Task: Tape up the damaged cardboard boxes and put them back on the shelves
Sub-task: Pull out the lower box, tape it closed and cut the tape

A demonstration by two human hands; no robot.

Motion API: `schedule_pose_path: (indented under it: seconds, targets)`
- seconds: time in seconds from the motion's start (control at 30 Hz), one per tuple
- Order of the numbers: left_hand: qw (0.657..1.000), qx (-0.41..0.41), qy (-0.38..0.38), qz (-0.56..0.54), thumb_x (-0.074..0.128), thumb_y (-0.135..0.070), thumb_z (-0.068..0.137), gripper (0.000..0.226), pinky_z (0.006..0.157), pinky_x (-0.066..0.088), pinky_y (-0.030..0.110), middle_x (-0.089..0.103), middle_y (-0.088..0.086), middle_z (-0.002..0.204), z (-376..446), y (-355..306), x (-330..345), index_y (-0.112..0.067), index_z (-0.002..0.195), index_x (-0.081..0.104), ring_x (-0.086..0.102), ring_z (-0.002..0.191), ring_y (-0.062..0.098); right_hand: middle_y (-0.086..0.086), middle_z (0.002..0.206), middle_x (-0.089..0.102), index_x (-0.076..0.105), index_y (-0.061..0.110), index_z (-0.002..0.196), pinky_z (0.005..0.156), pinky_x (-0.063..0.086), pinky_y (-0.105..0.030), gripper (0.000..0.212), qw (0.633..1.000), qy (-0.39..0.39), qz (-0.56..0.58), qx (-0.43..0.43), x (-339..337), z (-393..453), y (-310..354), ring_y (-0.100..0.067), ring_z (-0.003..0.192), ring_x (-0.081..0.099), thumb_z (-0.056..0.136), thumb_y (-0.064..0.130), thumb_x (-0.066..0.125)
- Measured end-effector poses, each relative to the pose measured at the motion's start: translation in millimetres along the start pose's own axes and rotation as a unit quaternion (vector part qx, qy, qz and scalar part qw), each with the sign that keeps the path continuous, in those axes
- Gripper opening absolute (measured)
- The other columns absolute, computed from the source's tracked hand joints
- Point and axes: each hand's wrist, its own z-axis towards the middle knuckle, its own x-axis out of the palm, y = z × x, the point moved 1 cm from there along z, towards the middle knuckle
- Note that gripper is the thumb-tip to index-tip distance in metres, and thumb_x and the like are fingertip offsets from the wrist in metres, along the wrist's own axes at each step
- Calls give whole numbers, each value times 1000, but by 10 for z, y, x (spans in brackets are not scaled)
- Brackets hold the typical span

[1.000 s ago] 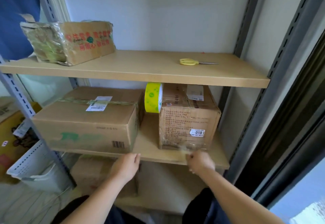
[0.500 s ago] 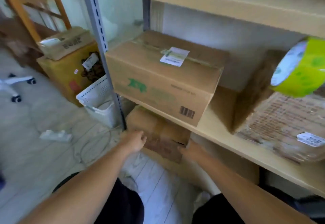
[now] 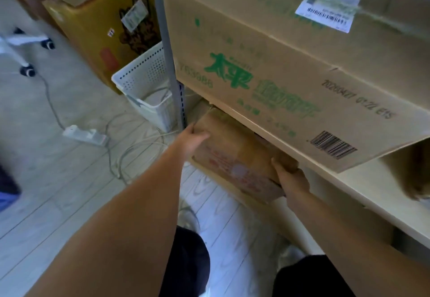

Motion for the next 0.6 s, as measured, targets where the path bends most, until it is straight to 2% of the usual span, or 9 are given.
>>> schedule_pose_path:
  seconds: [0.07,0.1,0.2,0.3,0.4,0.53,0.6]
  targets:
    - [1000,-16,9,-2,78,-45,75,84,78,56,32,56,-4,132,-126,-15,-10,-36,148,38,61,95,15,-14,140,52,42,8,143,107,43,-48,96,1000,15,16,5,-85,-76,-61,-36,128,50,75,70,67]
    - [999,-28,15,6,78,-45,76,77,74,58,33,57,-2,130,-215,-8,3,-34,144,44,62,92,15,-14,140,52,43,9,142,107,43,-49,94,999,22,25,10,-140,-114,-107,-36,127,50,75,70,66]
    - [997,-68,24,22,77,-46,79,59,78,63,40,57,4,128,-554,69,99,-23,129,54,62,93,20,-15,137,54,46,11,141,103,46,-51,93,997,36,56,26,-344,-280,-326,-37,123,52,73,71,67]
    - [994,-79,52,45,72,-40,88,56,83,61,36,50,-1,125,-964,190,313,-15,134,51,56,117,24,-12,143,49,41,14,146,102,48,-53,95,995,23,89,35,-574,-488,-673,-36,127,49,73,69,68]
    - [991,-77,78,74,70,-36,90,56,92,57,35,48,5,137,-1366,326,613,-12,137,50,53,115,22,-10,152,39,35,15,150,108,40,-54,98,995,6,85,60,-864,-707,-1048,-37,135,40,75,69,66]
    - [983,-59,112,129,63,-34,96,53,91,56,32,43,11,146,-1851,431,1041,-12,141,46,52,126,27,-12,138,50,46,14,141,95,51,-53,85,984,-17,126,123,-1315,-995,-1540,-38,123,50,77,65,70]
    - [980,-54,120,149,60,-38,97,53,97,53,36,46,14,145,-1956,490,1184,-11,141,48,52,126,29,-13,133,55,49,12,138,94,51,-48,82,983,-19,129,132,-1433,-1069,-1720,-37,118,54,77,64,70]
